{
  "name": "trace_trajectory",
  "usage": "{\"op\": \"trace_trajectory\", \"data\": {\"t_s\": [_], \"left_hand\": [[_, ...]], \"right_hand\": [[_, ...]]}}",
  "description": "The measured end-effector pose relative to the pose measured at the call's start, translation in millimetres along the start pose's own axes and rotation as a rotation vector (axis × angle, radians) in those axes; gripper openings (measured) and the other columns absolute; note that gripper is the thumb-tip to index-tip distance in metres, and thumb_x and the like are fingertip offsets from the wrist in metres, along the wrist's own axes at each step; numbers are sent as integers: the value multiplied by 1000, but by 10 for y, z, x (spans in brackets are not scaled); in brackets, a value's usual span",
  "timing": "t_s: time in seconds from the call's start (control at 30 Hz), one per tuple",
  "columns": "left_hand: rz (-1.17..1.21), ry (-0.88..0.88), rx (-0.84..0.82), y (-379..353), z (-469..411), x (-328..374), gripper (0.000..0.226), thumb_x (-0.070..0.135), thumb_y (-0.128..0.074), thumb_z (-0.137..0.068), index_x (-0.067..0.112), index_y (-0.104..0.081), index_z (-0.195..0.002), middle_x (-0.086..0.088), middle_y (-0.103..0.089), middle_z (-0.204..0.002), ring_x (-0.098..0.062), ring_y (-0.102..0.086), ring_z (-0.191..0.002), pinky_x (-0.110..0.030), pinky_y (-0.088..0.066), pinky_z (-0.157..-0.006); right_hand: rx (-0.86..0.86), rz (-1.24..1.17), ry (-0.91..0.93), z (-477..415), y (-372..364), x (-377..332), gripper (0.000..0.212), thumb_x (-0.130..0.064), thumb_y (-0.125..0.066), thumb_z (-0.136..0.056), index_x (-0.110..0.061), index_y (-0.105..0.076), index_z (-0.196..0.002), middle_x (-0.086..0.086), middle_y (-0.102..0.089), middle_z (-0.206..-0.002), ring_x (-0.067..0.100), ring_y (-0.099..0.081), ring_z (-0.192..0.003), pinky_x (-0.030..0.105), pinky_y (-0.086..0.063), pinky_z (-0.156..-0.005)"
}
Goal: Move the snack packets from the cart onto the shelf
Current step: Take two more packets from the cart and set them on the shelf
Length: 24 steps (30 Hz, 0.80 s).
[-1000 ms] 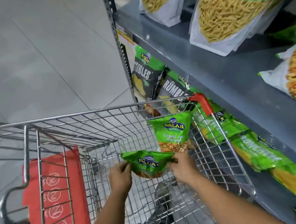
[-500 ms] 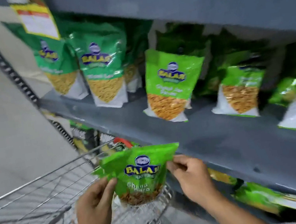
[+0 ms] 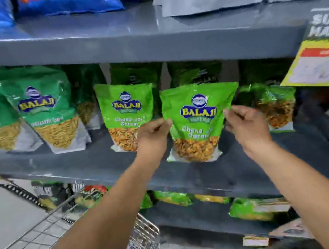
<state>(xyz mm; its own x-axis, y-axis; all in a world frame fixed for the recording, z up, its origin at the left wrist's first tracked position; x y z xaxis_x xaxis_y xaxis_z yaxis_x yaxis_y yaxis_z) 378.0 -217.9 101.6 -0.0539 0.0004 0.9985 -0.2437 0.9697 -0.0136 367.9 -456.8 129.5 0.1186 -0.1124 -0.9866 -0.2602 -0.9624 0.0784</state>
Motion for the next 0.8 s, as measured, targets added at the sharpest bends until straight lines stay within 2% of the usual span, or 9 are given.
{"op": "trace_trajectory", "data": {"t_s": [0.1, 0.2, 0.27, 0.33, 0.4, 0.43, 0.53, 0.7, 0.8], "left_hand": [[20, 49, -95, -288, -321, -144, 22, 37, -71, -70, 16, -65, -67, -10, -53, -74, -21, -46, -75, -40, -41, -73], [44, 81, -107, -444, -523, -231, 19, 25, -70, -77, 16, -62, -63, -9, -48, -60, -25, -41, -74, -41, -36, -71], [52, 102, -122, -524, -625, -282, 22, 28, -70, -75, 9, -60, -68, -14, -44, -64, -26, -39, -72, -40, -36, -70], [90, 117, -144, -584, -706, -334, 43, 36, -71, -68, -4, -58, -73, -16, -48, -73, -27, -42, -73, -41, -38, -70], [83, 113, -126, -608, -806, -379, 55, 39, -70, -65, -12, -54, -77, -14, -50, -76, -27, -43, -72, -41, -38, -68], [80, 105, -119, -620, -836, -376, 56, 40, -70, -65, -13, -55, -79, -14, -51, -77, -27, -43, -71, -40, -38, -67], [68, 126, -99, -623, -901, -422, 52, 44, -69, -60, -4, -63, -81, -14, -56, -80, -27, -49, -73, -43, -45, -70], [80, 149, -97, -598, -873, -484, 42, 38, -70, -69, -2, -65, -81, -16, -59, -82, -27, -54, -77, -56, -52, -81], [118, 159, -91, -593, -808, -445, 36, 29, -67, -76, -6, -63, -84, -19, -59, -81, -27, -54, -77, -45, -48, -76]], "right_hand": [[-5, 46, 0, -248, 60, 70, 20, -35, -56, -81, -31, -67, -66, 2, -60, -73, 17, -47, -73, 35, -39, -69], [49, 86, -13, -421, 91, 118, 21, -41, -55, -79, -37, -67, -62, 3, -57, -70, 17, -49, -72, 38, -41, -70], [77, 96, -28, -536, 103, 205, 21, -39, -55, -79, -38, -68, -64, 5, -60, -73, 18, -52, -75, 39, -44, -72], [110, 80, -71, -624, 124, 326, 21, -40, -57, -79, -25, -72, -78, 5, -60, -77, 18, -54, -78, 39, -50, -82], [132, 81, -124, -721, 158, 453, 51, -50, -58, -71, -13, -68, -104, 2, -63, -88, 16, -59, -87, 46, -51, -95], [128, 86, -135, -770, 167, 495, 61, -55, -58, -66, -12, -66, -109, 2, -64, -93, 15, -60, -91, 48, -51, -97], [92, 100, -144, -889, 171, 597, 73, -64, -56, -58, -15, -64, -111, 6, -70, -106, 15, -61, -95, 49, -50, -98], [76, 140, -141, -906, 181, 647, 72, -66, -57, -60, -17, -64, -113, 11, -69, -116, 26, -63, -110, 50, -50, -98], [82, 139, -132, -884, 171, 611, 73, -65, -57, -59, -17, -64, -113, 7, -71, -111, 20, -65, -102, 50, -51, -97]]}}
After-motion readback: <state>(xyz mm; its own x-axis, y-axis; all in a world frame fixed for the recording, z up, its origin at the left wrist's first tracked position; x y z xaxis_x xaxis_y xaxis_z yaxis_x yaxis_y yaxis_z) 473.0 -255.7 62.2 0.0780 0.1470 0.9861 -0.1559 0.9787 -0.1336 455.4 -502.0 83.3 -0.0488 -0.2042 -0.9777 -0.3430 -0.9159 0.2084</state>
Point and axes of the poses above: each hand's wrist, its own z-axis away from the middle knuckle, its own y-axis out of the back of the hand, x = y × z, the point moved 6 cm from there along -z, towards the middle knuckle
